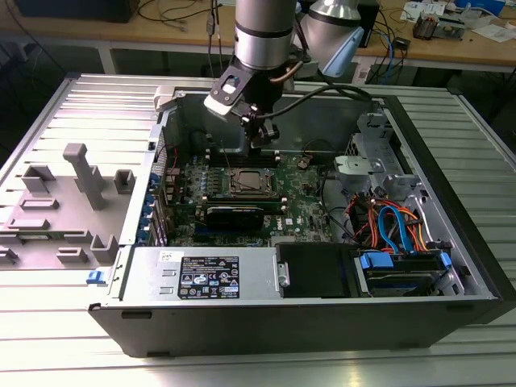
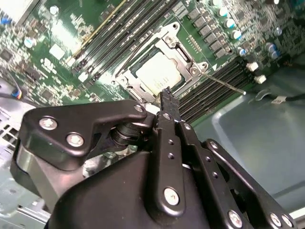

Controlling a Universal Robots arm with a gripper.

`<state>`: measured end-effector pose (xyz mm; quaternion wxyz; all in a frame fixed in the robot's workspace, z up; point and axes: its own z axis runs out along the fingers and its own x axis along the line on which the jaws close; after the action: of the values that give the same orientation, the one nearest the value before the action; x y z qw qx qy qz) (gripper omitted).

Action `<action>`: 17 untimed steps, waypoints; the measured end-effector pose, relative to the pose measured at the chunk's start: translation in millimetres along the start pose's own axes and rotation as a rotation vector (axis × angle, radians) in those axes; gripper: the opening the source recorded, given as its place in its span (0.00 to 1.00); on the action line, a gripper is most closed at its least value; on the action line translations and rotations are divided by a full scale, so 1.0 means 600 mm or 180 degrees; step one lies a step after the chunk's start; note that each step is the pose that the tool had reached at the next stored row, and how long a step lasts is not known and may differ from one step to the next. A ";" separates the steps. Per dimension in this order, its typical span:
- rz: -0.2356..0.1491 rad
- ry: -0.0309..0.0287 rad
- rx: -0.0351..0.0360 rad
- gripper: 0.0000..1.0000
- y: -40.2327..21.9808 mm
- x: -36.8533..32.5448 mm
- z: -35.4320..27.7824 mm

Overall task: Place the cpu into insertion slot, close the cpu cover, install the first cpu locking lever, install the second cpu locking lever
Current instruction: 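Install the first cpu locking lever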

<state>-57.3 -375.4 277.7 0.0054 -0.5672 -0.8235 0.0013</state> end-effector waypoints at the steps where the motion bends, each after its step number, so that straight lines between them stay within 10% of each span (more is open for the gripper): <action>1: -0.0123 -0.0001 0.0001 0.11 0.000 0.000 0.000; 11: -0.1072 -0.0009 0.0008 0.11 0.000 0.000 0.000; 17: -0.1212 -0.0010 0.0008 0.11 -0.003 0.001 0.001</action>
<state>-58.9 -375.3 277.4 0.0049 -0.4011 -0.9160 0.0021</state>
